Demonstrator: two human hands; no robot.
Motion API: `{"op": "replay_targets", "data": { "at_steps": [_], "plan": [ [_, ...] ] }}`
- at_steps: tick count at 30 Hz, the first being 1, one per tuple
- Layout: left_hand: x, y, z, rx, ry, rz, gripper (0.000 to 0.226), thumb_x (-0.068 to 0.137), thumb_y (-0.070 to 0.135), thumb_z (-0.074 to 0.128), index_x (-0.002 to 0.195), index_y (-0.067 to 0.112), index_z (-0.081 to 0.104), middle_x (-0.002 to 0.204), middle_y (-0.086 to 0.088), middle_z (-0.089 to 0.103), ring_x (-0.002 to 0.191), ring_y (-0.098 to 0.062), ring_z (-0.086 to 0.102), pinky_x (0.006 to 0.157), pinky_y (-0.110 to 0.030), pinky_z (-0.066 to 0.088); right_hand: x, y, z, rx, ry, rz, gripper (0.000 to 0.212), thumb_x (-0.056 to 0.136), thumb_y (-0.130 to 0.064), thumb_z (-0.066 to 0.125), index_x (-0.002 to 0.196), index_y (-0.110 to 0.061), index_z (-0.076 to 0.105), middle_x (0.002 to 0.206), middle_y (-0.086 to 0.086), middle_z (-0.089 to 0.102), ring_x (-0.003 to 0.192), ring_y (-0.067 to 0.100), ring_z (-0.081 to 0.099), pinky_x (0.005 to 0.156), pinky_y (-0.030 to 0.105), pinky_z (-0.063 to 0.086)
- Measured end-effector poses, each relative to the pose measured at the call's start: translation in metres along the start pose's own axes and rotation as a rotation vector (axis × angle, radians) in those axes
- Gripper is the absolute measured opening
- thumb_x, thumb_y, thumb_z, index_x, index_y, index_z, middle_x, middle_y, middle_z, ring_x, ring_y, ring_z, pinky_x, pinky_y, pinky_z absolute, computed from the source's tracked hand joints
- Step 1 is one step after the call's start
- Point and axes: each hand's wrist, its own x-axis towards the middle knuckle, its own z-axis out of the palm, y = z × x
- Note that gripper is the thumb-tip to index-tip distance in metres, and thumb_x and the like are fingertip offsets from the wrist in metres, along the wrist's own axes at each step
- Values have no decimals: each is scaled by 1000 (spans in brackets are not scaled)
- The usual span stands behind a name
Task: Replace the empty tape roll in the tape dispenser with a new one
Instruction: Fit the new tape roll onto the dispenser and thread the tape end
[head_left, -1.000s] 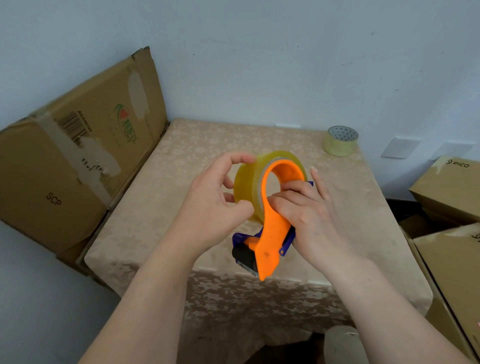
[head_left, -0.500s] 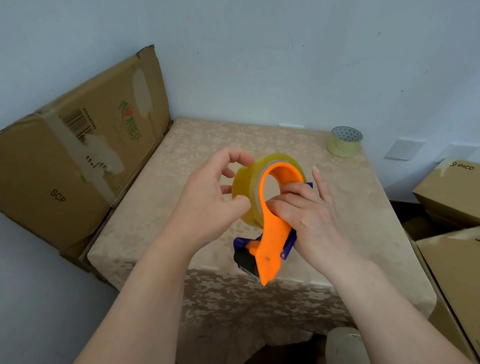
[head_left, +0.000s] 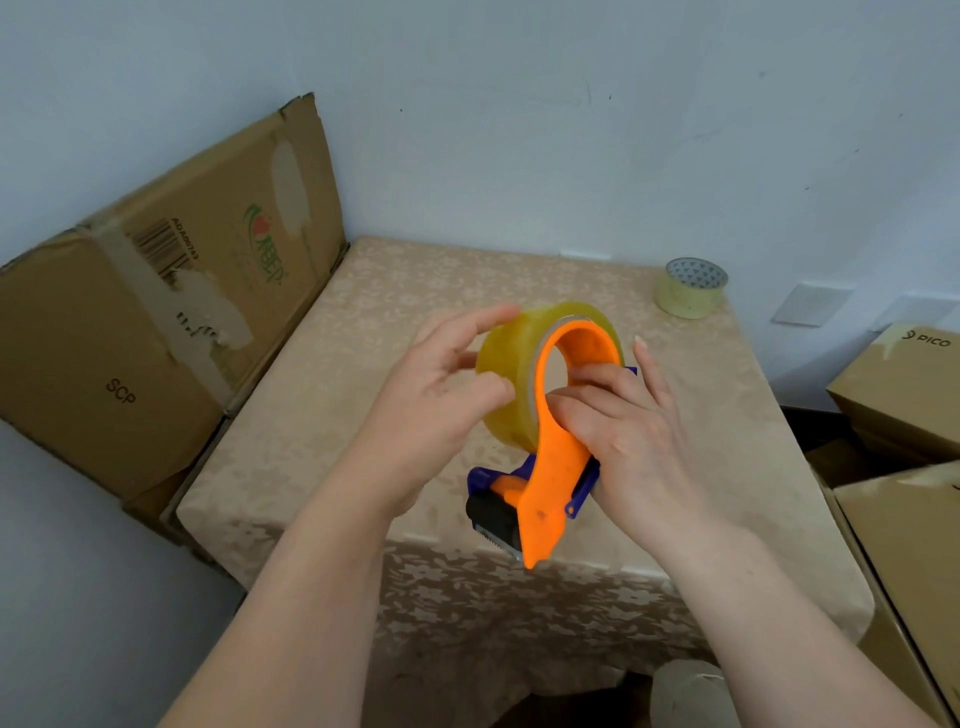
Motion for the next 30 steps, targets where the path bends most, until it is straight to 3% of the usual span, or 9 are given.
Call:
{"op": "replay_targets", "data": {
  "at_steps": [3,6,9,11,13,17,21,25,30],
  "plan": [
    [0,-3,0,-205,-153,-176,68,72,30,68,134,38,42,130,4,59,114,-14,61,97,-40,49,0,-1,-1,25,-2,11,17,85,-17,55,101,-24,56,99,-4,72,114,15,45,117,42,7],
    [2,-5,4,-367,-193,-178,55,77,16,67,130,17,52,106,-5,69,94,-18,67,83,-37,56,3,-3,3,66,-77,14,30,83,-15,58,110,-27,51,111,-3,69,118,15,42,116,42,13],
    [2,-5,7,-444,-121,-205,47,79,16,66,124,9,55,106,-15,66,93,-27,64,86,-45,54,9,-6,0,235,-195,83,55,70,6,68,113,-27,59,123,-4,64,126,14,46,114,49,24],
    [3,-7,9,-451,-78,-223,42,83,17,59,125,8,55,113,-20,64,99,-31,61,94,-51,48,13,-12,-13,481,-240,240,58,69,16,55,108,-25,67,117,-11,65,119,5,51,110,25,30],
    [3,-8,14,-405,-76,-210,36,90,9,51,126,9,54,120,-20,63,104,-29,59,101,-50,43,18,-17,-22,855,-214,489,55,74,17,45,98,-26,69,97,-19,69,98,-5,59,87,4,39],
    [3,-13,20,-298,-103,-152,45,86,2,57,125,24,55,115,-7,67,102,-17,62,92,-37,49,26,-19,-18,1514,-133,890,31,93,-15,40,94,-17,71,93,0,76,88,10,68,81,23,50],
    [4,-18,24,-195,-91,-141,74,82,-3,62,142,29,35,114,-4,68,98,-14,66,82,-30,55,28,-26,-16,1656,-107,1011,42,95,-27,32,101,-10,70,100,12,73,93,22,67,81,35,52],
    [1,-18,30,-166,-82,-120,72,80,-7,64,128,42,42,108,-5,70,93,-18,67,83,-34,57,27,-33,-12,1673,-74,1131,42,93,-27,36,109,-2,67,107,24,69,87,29,66,75,40,54],
    [2,-20,27,-127,-55,-127,84,79,-4,66,146,30,28,113,-4,69,100,-22,67,90,-41,54,27,-36,-11,1718,-8,1107,40,87,-17,35,109,-2,64,103,27,68,85,31,65,69,39,54]
  ]
}}
